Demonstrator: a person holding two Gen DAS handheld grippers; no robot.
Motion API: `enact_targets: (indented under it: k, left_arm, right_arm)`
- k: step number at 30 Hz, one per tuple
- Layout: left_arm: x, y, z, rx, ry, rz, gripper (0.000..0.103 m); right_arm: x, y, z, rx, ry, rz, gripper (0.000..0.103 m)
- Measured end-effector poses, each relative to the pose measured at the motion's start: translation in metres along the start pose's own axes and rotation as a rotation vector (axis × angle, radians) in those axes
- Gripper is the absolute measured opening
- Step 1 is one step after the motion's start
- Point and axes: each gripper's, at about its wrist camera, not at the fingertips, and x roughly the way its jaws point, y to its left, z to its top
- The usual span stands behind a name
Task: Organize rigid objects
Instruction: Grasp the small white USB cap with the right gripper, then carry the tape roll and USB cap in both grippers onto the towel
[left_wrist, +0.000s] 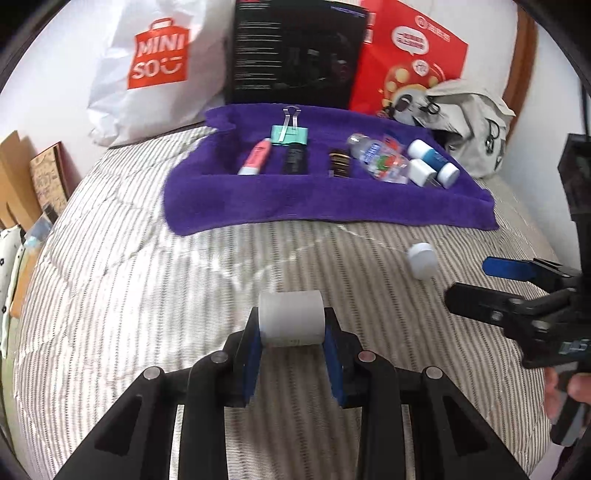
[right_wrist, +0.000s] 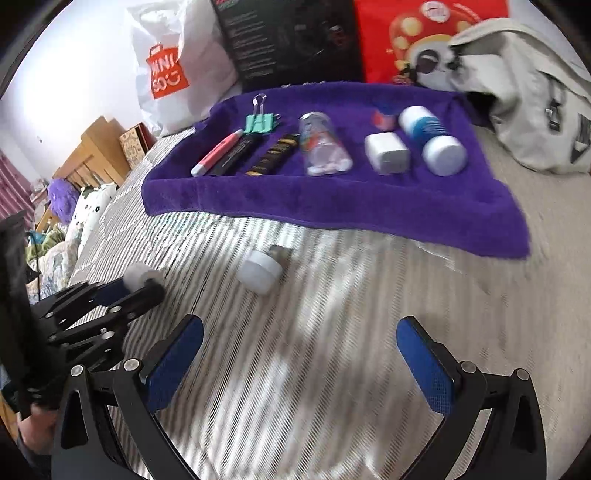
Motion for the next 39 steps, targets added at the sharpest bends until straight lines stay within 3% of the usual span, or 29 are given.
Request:
enact_targets:
  k: [9,13,22,25,28,39]
  left_arm:
    - [-0.001,0.013,0.0,-0.029,-0.004,-0.026,0.029]
    - [0.0,0.015,0.0,-0.042,-0.003,-0.031,0.029]
    - [0.002,0.021,-0.003,-0.062,0.004,-0.058,0.029]
    - [0.003,0.022,-0.003,-0.066,0.003,-0.06,0.029]
    - [0.002,0.023,-0.003,-0.061,0.005,-0.058,0.029]
    - [-0.002,0.019,-0.003,-0.059,0.008,-0.054,0.029]
  right_arm:
    - [0.025,0.025,0.004,-0.103,-0.03,-0.093,0.1]
    - [0.028,0.032,0.003,-0.158,-0.06,-0.13,0.092]
    - [0.021,0.031,0.005,-0.161,-0.082,-0.123,0.051]
    - [0.021,0.03,0.008,-0.159,-0.077,-0.12,0.045]
    - [0.022,0.033,0.009,-0.172,-0.074,-0.114,0.031]
    - [0.012,0.019,0.008,-0.126,-0.056,-0.068,0.03]
